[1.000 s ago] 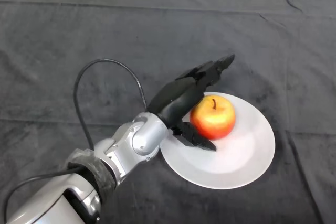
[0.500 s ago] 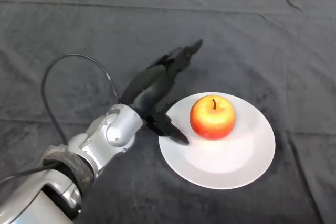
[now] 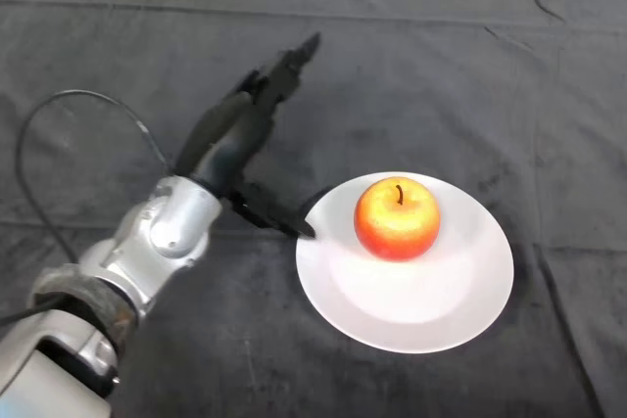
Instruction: Move the apple to the plate
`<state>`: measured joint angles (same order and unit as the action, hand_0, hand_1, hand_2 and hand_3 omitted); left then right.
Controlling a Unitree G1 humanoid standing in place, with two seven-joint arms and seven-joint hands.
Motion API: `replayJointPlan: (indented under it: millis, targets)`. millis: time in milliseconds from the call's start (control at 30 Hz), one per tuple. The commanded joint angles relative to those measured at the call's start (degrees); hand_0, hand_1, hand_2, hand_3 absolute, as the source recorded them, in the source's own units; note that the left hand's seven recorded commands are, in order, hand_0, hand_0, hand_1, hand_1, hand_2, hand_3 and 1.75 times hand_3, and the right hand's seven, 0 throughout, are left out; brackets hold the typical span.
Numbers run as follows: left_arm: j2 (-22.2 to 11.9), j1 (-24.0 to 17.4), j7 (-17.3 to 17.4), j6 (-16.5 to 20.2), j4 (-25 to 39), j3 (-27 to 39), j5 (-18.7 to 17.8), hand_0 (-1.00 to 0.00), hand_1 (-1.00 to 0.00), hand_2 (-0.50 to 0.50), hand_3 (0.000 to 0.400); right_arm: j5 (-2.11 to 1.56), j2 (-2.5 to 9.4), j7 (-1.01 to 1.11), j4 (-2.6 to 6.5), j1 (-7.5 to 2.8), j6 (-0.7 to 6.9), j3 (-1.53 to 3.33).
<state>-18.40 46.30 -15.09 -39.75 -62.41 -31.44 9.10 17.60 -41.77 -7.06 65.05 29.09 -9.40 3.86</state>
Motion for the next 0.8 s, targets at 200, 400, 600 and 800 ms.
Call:
replayJointPlan:
  millis: [200,400,600,800]
  targets:
    - [-5.0,-3.7,-0.4,-2.6,-2.4,5.2,-2.8,0.00,0.00,0.00,0.000,1.01,2.29,0.61,2.29,-3.73,0.24,1.61]
    - [-7.1,-6.0,-0.2,-3.6,-2.8,8.8,-4.4,0.00,0.00,0.00,0.000,1.00,2.29,0.61,2.28,-3.74,0.24,1.61]
    - [-8.6,-8.6,0.1,-4.4,-3.1,12.7,-6.5,0.00,0.00,0.00,0.000,1.00,2.29,0.61,2.25,-3.76,0.25,1.61]
    - [-9.9,-10.9,1.3,-4.5,-3.4,17.3,-9.8,0.00,0.00,0.00,0.000,0.99,2.29,0.62,2.21,-3.78,0.27,1.61]
